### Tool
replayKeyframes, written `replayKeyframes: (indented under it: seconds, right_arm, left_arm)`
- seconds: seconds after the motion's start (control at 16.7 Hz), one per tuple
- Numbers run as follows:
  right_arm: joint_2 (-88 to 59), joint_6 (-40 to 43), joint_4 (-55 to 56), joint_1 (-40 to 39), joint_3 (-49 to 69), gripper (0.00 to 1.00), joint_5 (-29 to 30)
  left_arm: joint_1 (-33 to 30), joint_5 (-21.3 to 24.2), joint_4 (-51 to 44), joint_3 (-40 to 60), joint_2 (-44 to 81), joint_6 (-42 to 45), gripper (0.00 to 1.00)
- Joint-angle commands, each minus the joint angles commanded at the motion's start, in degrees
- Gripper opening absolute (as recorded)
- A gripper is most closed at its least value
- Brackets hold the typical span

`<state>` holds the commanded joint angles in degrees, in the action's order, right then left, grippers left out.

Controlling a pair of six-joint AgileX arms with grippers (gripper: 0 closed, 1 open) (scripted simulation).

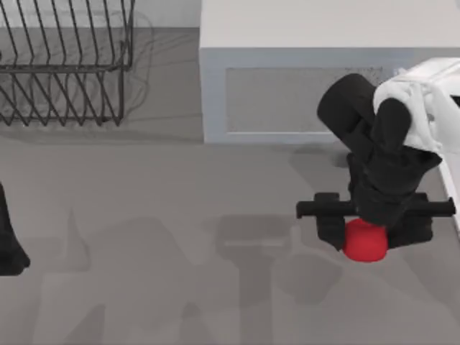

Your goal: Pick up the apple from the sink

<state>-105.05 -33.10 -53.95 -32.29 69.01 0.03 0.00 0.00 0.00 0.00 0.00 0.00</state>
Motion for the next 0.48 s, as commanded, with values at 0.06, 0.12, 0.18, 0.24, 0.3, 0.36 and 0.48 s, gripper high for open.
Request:
replayKeyframes:
  seconds: [0.06, 0.12, 0.18, 0.24, 0.3, 0.36, 0.48]
  right_arm:
    - [0.0, 0.0, 0.0, 0.0, 0.0, 0.30, 0.0]
    - [0.0, 0.0, 0.0, 0.0, 0.0, 0.38, 0.0]
    - [0.0, 0.0, 0.0, 0.0, 0.0, 0.45, 0.0]
    - [0.0, 0.0, 0.0, 0.0, 0.0, 0.53, 0.0]
    - [0.0, 0.0, 0.0, 0.0, 0.0, 0.60, 0.0]
    - [0.0, 0.0, 0.0, 0.0, 0.0, 0.68, 0.0]
    - [0.0, 0.0, 0.0, 0.0, 0.0, 0.83, 0.0]
  left_arm:
    - [0.0, 0.0, 0.0, 0.0, 0.0, 0.0, 1.00]
    - [0.0, 0.0, 0.0, 0.0, 0.0, 0.0, 1.00]
    - [0.0, 0.0, 0.0, 0.0, 0.0, 0.0, 1.00]
    - [0.0, 0.0, 0.0, 0.0, 0.0, 0.0, 1.00]
    - [0.0, 0.0, 0.0, 0.0, 0.0, 0.0, 1.00]
    - [0.0, 0.0, 0.0, 0.0, 0.0, 0.0, 1.00]
    - [0.0, 0.0, 0.0, 0.0, 0.0, 0.0, 1.00]
